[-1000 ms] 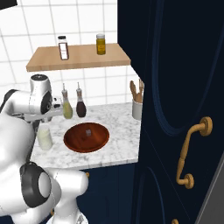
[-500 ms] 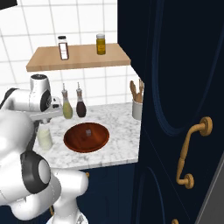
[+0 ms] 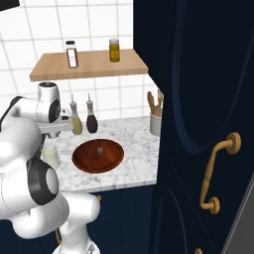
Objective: Grab a lemon wedge from the fridge and one ice cube from the ice bowl, and put them in the glass of lemonade.
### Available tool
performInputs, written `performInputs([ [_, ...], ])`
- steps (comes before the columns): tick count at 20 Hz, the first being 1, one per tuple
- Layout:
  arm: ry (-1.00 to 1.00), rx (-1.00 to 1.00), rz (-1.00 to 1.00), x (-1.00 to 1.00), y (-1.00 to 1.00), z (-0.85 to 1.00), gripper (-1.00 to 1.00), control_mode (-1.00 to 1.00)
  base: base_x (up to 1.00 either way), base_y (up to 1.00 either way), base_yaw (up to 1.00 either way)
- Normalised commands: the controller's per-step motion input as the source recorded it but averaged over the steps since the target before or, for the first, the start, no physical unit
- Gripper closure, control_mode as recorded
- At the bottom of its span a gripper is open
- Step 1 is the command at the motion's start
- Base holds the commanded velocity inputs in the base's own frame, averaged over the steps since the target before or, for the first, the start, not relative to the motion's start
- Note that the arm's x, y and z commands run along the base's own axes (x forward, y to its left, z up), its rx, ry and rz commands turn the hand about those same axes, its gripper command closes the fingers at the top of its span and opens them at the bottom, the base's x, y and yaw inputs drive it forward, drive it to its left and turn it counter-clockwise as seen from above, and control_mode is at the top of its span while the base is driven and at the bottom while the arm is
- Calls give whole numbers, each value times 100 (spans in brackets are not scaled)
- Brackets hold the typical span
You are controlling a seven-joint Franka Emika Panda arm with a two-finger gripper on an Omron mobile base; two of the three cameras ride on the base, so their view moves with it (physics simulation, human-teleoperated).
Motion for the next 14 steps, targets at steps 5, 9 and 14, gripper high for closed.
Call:
performInputs([
  [5, 0, 0, -5, 1, 32, -2, 100, -100, 0, 0, 0],
  [9, -1, 0, -1, -7, 6, -2, 100, -100, 0, 0, 0],
  [14, -9, -2, -6, -5, 5, -19, 100, -100, 0, 0, 0],
])
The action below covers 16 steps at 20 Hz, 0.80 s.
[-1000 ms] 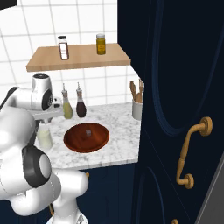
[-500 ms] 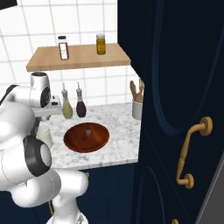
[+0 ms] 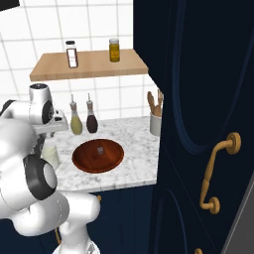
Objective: Grab a lemon wedge from the fridge and one ice cube from the ice bowl, and put them in the glass of lemonade.
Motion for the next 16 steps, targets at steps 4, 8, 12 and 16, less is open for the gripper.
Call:
performInputs([
  [4, -10, 0, -12, -15, 0, -5, 100, -100, 0, 0, 0],
  [8, -4, 0, -7, -3, 0, -3, 100, -100, 0, 0, 0],
  [12, 0, 0, -3, 4, 1, -1, 100, -100, 0, 0, 0],
  [16, 1, 0, -2, 1, 18, 0, 100, -100, 0, 0, 0],
])
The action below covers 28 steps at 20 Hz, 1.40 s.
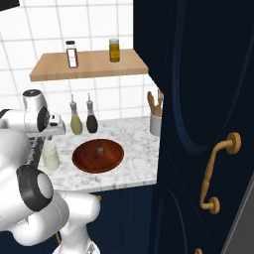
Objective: Grab a lemon wedge from the fridge and one ice cube from the ice bowl, and put them in the glass of lemonade.
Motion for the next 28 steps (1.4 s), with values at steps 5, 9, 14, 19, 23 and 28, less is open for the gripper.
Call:
performInputs([
  [5, 0, -2, -5, 8, 13, 0, 100, -100, 0, 0, 0],
  [9, 0, 0, -2, 0, 0, -18, 100, -100, 0, 0, 0],
  [14, 0, 0, -1, 0, 0, -24, 100, -100, 0, 0, 0],
  [19, 0, 0, 0, 0, 0, 0, -100, -100, 0, 0, 0],
  [23, 0, 0, 0, 0, 0, 0, -100, -100, 0, 0, 0],
  [28, 0, 0, 0, 0, 0, 0, -100, -100, 0, 0, 0],
])
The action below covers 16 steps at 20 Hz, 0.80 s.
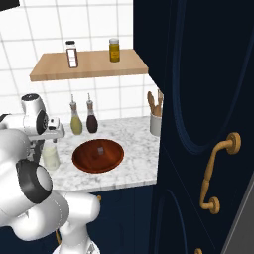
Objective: Grab a lemon wedge from the fridge and one ice cube from the ice bowl, and put them in the glass of lemonade.
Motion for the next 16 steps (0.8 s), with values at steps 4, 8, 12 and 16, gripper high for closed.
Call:
performInputs([
  [4, -1, 0, 0, -2, 0, 3, -100, -100, 0, 0, 0],
  [8, -16, 8, 0, -38, -7, 20, -100, -100, 0, 0, 0],
  [12, -17, 16, 0, -41, -34, 23, -100, -100, 0, 0, 0],
  [16, -14, 12, 0, -15, -48, 6, -100, -100, 0, 0, 0],
])
